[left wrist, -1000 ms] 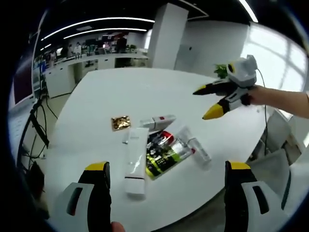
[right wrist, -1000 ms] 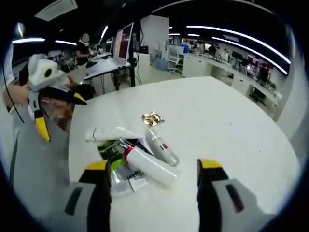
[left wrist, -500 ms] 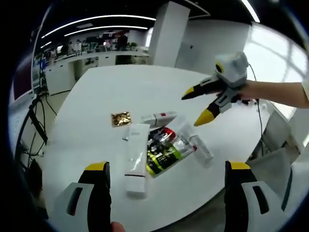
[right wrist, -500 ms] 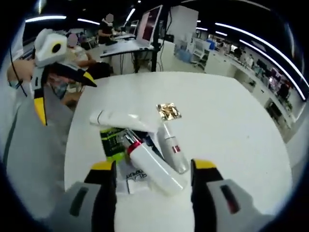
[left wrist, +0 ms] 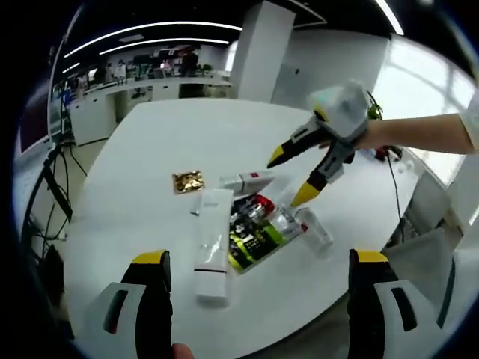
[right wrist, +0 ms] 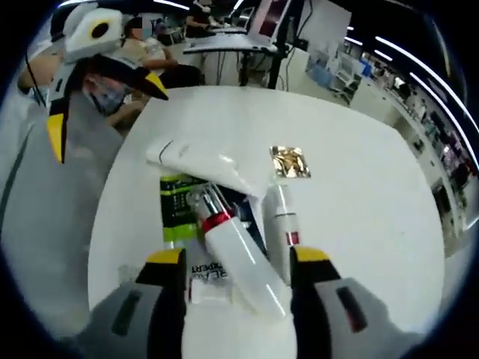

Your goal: Arrange the skincare products in the storage area until every visible bottle or jar stands upright without overlapping.

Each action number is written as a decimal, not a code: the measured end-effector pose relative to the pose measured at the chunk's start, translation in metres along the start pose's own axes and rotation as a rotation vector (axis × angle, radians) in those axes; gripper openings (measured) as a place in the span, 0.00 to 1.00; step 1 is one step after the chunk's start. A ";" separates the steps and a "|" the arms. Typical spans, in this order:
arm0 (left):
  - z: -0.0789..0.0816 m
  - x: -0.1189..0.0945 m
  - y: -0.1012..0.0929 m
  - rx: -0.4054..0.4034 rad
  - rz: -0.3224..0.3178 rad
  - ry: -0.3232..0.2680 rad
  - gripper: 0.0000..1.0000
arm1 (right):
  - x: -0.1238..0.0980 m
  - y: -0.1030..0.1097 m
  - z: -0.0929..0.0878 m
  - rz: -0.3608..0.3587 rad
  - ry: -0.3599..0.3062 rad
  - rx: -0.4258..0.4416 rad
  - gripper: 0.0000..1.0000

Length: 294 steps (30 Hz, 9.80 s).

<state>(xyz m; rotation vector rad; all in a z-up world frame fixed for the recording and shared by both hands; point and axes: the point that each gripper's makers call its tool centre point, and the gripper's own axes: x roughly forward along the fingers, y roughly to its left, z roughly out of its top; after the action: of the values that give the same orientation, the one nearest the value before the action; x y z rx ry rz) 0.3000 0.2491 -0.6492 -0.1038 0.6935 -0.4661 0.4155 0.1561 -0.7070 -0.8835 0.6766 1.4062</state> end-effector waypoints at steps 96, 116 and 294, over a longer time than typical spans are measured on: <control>0.020 -0.014 -0.058 0.137 -0.114 -0.041 0.97 | -0.125 -0.002 -0.014 -0.107 -0.295 0.257 0.26; 0.037 -0.018 -0.122 0.197 -0.361 -0.088 0.87 | -0.183 0.082 0.049 -0.077 -0.554 0.278 0.26; 0.079 0.223 -0.165 0.644 -0.604 0.000 0.35 | -0.125 -0.035 -0.073 -0.543 -0.496 0.585 0.40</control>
<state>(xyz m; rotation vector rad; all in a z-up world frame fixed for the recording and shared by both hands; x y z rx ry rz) 0.4369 -0.0030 -0.6803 0.3036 0.4742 -1.2473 0.4483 0.0294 -0.6368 -0.2028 0.3849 0.8118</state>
